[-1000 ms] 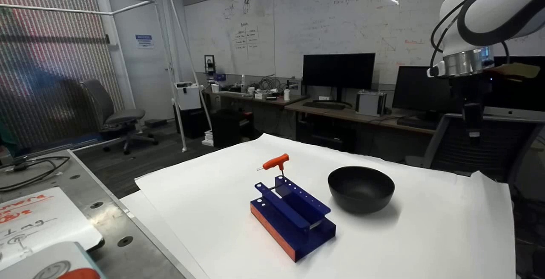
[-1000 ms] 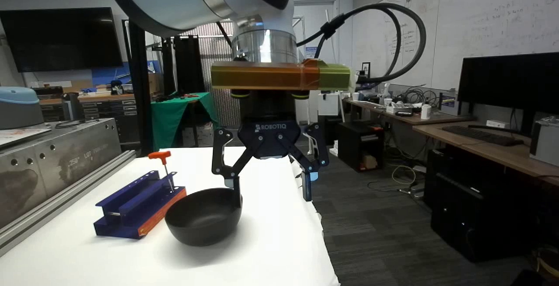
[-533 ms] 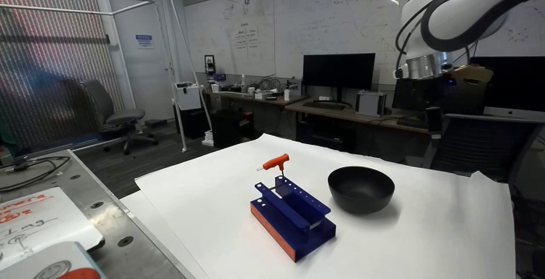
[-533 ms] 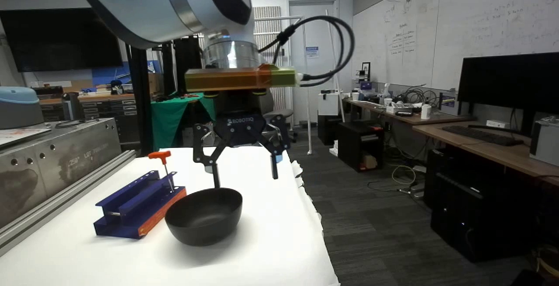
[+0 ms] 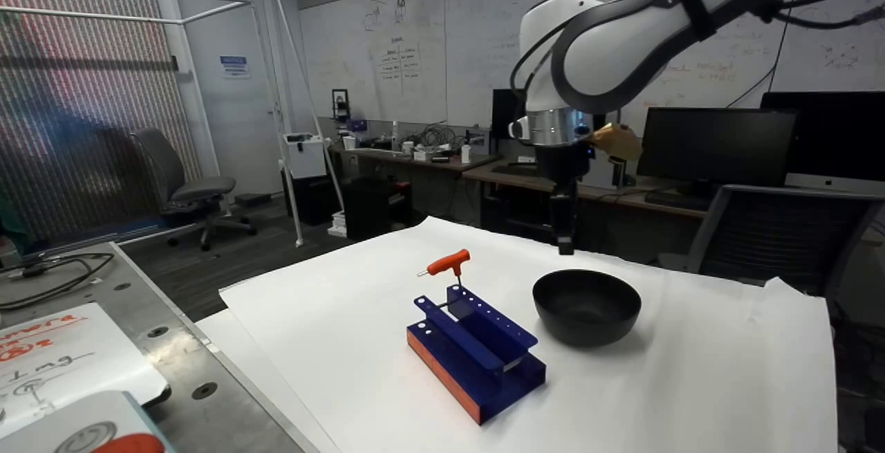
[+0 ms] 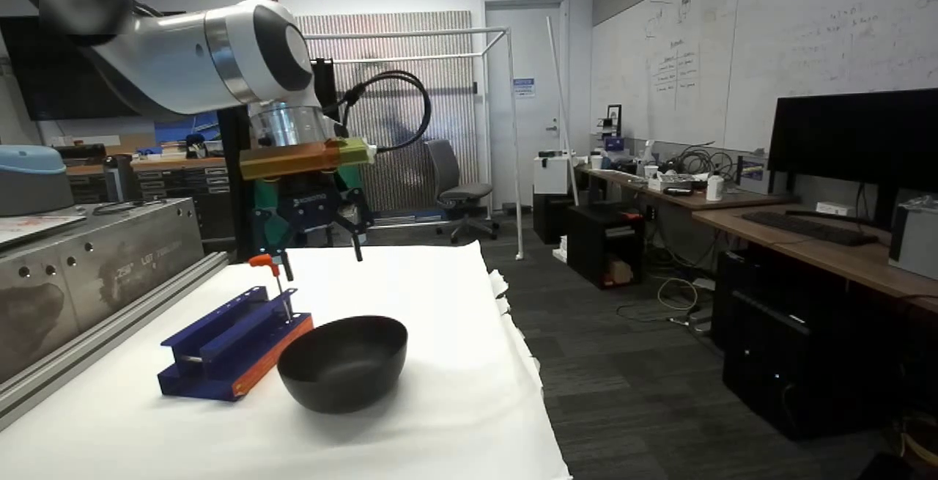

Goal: Pick up the orange object tool and put it in the bowl

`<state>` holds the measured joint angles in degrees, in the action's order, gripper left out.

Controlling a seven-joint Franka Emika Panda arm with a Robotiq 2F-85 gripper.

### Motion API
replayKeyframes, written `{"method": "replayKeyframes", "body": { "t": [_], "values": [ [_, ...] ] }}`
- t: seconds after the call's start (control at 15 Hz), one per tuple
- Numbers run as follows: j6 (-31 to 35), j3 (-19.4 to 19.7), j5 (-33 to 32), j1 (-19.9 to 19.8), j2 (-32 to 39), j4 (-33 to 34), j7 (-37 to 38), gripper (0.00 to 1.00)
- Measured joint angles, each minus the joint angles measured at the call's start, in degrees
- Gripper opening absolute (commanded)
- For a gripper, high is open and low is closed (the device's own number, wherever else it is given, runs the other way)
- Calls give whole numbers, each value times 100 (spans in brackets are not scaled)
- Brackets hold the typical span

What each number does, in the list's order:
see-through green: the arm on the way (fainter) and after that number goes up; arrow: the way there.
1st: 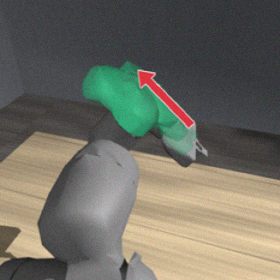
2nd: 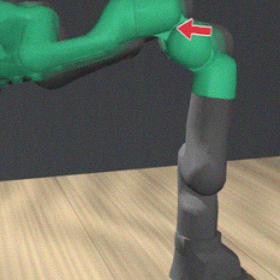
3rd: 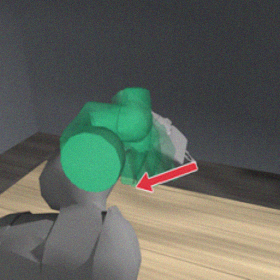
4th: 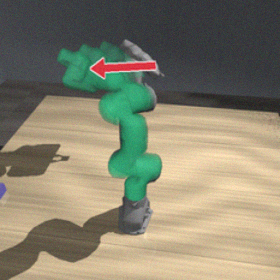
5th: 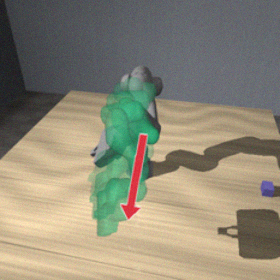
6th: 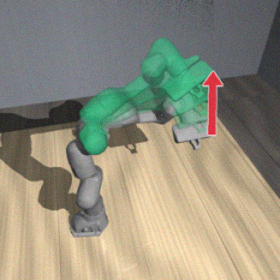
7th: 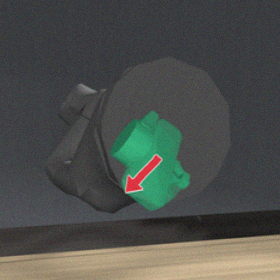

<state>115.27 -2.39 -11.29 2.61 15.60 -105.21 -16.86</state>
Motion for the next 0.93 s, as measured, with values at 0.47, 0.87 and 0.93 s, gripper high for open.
{"method": "replayKeyframes", "body": {
  "t": [0.47, 0.87, 0.93],
  "values": [
    [253, -476, 359, 167, 1044, 1332, -273, 100],
    [519, -486, 92, 431, 1792, 2089, -272, 73],
    [519, -486, 66, 462, 1907, 2207, -278, 66]
  ]
}}
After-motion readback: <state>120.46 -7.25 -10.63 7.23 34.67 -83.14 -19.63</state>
